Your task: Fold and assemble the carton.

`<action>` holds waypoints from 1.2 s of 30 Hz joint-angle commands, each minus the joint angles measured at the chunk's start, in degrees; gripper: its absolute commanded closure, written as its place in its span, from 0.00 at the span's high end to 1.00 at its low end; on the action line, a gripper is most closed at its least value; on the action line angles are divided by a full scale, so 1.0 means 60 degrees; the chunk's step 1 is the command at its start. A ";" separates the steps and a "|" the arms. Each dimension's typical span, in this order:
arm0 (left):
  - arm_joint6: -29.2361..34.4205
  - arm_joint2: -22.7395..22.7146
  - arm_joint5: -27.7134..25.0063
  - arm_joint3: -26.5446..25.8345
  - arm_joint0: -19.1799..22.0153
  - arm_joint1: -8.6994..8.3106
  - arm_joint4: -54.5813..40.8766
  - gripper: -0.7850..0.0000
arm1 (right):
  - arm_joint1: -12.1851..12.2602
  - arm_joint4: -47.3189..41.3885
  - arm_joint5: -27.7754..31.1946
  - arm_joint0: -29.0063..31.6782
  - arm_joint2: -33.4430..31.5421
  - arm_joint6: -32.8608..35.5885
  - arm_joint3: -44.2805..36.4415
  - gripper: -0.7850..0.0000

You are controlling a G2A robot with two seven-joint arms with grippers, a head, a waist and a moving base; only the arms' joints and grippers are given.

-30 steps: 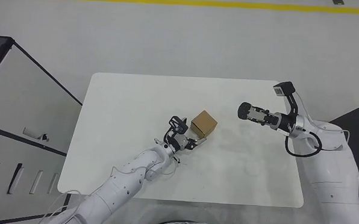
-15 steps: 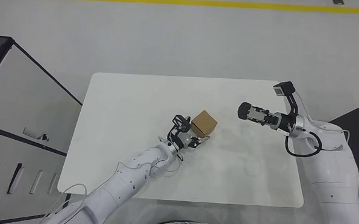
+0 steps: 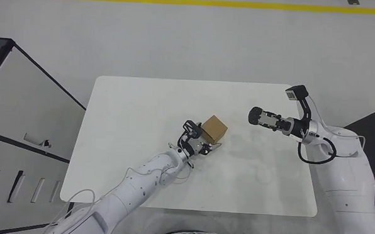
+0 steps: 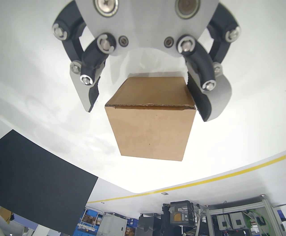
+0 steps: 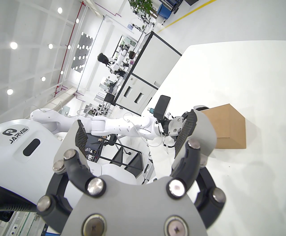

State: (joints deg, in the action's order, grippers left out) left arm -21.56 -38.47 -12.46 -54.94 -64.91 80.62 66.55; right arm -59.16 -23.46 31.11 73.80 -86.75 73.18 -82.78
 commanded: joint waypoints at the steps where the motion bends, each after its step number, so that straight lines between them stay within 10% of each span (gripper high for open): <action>1: -0.0093 -0.0015 0.0027 0.0052 0.0013 0.0038 -0.0019 1.00 | 0.0000 0.0000 0.0000 0.0000 0.0000 0.0000 0.0000 1.00; 31: -0.0588 -0.0078 0.0031 0.1027 0.0130 0.0561 -0.0201 1.00 | 0.0000 0.0000 0.0000 0.0000 0.0000 0.0000 0.0000 1.00; 33: -0.0629 -0.0089 0.0021 0.1081 0.0140 0.0593 -0.0218 0.80 | 0.0000 0.0000 0.0000 0.0000 0.0000 0.0000 0.0000 1.00; 34: -0.0665 -0.0100 0.0025 0.1107 0.0141 0.0607 -0.0229 0.49 | 0.0000 0.0000 0.0000 0.0000 0.0000 0.0000 0.0000 1.00; 36: -0.0712 -0.0111 0.0021 0.1159 0.0151 0.0630 -0.0203 0.23 | 0.0000 0.0000 0.0000 0.0000 0.0000 0.0000 0.0000 1.00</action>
State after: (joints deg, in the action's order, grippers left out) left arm -25.69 -39.09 -12.32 -48.16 -64.04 84.34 65.22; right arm -59.16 -23.46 31.11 73.80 -86.75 73.18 -82.78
